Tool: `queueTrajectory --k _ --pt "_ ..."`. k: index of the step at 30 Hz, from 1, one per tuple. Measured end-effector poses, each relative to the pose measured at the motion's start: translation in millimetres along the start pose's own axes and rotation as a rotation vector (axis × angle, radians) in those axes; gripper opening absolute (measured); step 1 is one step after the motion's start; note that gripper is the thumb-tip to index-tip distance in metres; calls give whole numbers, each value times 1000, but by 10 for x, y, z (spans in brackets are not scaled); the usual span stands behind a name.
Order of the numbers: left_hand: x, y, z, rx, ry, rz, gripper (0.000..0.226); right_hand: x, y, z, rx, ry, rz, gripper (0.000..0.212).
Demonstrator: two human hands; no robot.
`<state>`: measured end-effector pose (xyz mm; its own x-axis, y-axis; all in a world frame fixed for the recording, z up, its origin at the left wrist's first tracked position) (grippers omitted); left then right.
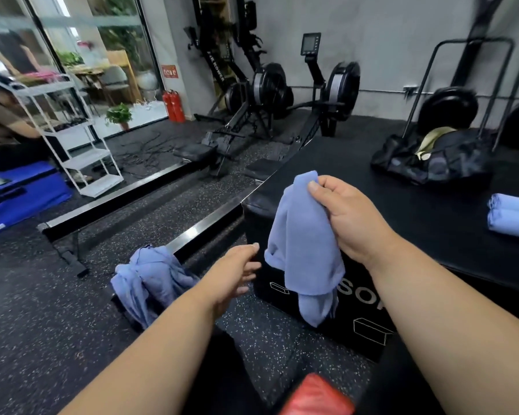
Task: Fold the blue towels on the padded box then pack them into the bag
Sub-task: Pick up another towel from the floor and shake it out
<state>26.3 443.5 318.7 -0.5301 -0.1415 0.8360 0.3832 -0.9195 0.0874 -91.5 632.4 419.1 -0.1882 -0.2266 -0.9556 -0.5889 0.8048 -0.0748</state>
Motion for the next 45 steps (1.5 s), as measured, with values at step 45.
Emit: queueTrajectory --k 45 --pt "1180 451 -126 436 -438 -340 23 144 820 182 336 -43 -314 22"
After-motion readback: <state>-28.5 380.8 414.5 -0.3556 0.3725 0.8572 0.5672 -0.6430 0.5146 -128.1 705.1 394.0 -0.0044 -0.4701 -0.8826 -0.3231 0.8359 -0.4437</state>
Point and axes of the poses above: each hand's wrist, its own z-axis away from the middle knuckle, its own y-axis out of the back of the hand, x = y × z, the point moved 3 cm from there along -z, towards the middle knuckle, and after that the axes turned 7 degrees about y, right-handed, at the moved point
